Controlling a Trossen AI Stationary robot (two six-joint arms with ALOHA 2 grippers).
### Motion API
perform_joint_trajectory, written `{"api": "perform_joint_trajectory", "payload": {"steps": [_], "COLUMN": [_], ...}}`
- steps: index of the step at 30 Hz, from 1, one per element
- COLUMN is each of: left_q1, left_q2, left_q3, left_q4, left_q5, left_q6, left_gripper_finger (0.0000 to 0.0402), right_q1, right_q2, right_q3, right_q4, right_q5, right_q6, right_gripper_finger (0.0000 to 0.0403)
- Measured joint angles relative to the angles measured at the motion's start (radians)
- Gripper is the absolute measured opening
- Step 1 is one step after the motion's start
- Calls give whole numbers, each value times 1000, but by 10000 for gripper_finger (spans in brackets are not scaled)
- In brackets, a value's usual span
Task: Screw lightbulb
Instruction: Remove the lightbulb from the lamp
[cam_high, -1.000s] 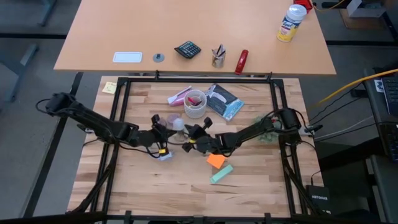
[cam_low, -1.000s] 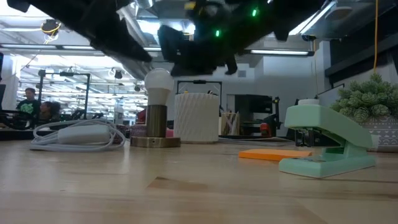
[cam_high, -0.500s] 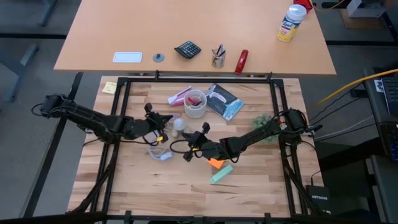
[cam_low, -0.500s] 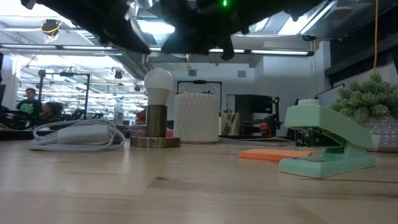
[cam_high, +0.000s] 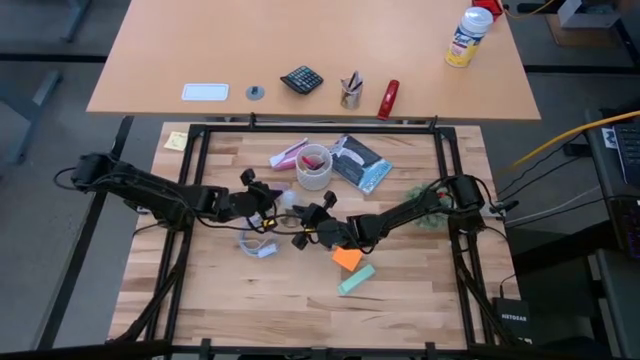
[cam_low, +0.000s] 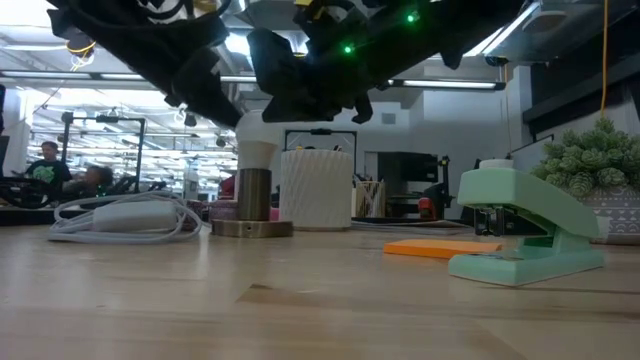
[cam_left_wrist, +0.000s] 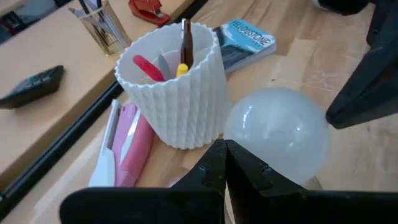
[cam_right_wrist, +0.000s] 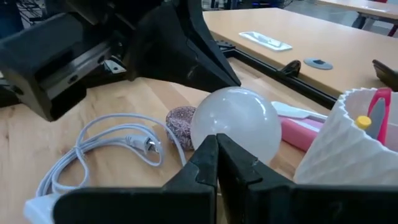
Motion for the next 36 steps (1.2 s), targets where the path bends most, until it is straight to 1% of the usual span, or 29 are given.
{"api": "perform_joint_trajectory", "payload": {"steps": [5,12,15,17,19,23,27,33,36], "left_q1": [-16,-36,-48,-59,-72,-100,-121,-122,-109], "left_q2": [8,3,3,3,7,6,0,-61,-102], "left_q3": [1,0,0,0,1,0,0,0,0], "left_q4": [-10,-16,-16,-7,-7,-7,12,82,81], "left_q5": [-13,-14,4,37,52,37,28,11,-13], "left_q6": [-24,-55,-65,-75,-75,-78,-78,-5,14], "left_gripper_finger": [1,1,1,1,1,1,1,1,1], "right_q1": [-18,-24,-25,-29,-34,-42,-47,-29,-8], "right_q2": [-1,-1,-1,-1,-1,0,-1,-58,-95], "right_q3": [0,0,-1,-1,-1,-1,-1,-1,-1], "right_q4": [-23,-38,-49,-52,-60,-64,-61,-54,-56], "right_q5": [-3,48,102,130,116,85,78,83,81], "right_q6": [5,7,6,7,7,7,-13,-84,-87], "right_gripper_finger": [7,7,7,7,7,7,7,7,7]}}
